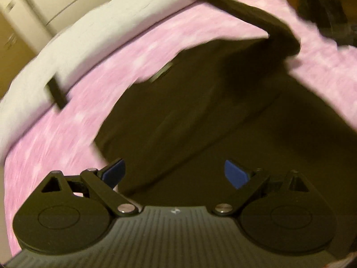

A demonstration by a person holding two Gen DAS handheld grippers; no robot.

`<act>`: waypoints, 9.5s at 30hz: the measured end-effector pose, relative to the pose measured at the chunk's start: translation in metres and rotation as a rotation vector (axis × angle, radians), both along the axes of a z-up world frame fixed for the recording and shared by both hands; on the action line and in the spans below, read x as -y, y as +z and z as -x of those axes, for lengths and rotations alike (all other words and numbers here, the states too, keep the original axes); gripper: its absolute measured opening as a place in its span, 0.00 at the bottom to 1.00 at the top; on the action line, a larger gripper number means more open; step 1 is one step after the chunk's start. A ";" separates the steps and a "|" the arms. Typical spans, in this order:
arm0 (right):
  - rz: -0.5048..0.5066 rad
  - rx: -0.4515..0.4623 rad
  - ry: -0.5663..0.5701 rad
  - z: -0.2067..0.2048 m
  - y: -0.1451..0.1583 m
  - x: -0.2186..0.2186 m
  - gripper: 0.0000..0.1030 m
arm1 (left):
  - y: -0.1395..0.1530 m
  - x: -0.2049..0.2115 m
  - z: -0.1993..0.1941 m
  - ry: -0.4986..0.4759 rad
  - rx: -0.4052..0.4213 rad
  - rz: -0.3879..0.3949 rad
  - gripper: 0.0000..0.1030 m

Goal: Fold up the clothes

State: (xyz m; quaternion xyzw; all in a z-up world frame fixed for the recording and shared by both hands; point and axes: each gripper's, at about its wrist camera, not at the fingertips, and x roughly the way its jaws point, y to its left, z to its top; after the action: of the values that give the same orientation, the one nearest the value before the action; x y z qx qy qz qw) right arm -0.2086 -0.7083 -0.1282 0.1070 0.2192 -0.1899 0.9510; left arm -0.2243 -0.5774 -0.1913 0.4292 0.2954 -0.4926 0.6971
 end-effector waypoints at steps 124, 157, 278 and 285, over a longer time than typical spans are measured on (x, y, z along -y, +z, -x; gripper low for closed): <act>0.419 -0.608 0.610 0.256 -0.175 -0.314 0.82 | 0.013 -0.142 0.234 0.103 -0.024 0.002 0.02; 0.489 -0.860 0.830 0.378 -0.066 -0.282 0.01 | 0.058 -0.214 0.325 -0.089 -0.061 -0.230 0.01; 0.857 -1.052 0.558 0.127 -0.226 -0.203 0.29 | -0.133 -0.046 0.126 -0.370 0.265 -0.302 0.10; 0.806 -1.047 0.492 0.138 -0.218 -0.179 0.02 | -0.129 -0.039 0.125 -0.324 0.244 -0.296 0.03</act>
State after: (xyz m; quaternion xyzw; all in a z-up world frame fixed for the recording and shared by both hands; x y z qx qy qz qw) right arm -0.3464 -0.5293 -0.3465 -0.4117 0.5785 -0.0623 0.7014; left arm -0.3495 -0.5379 -0.3202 0.6247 0.2054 -0.4940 0.5689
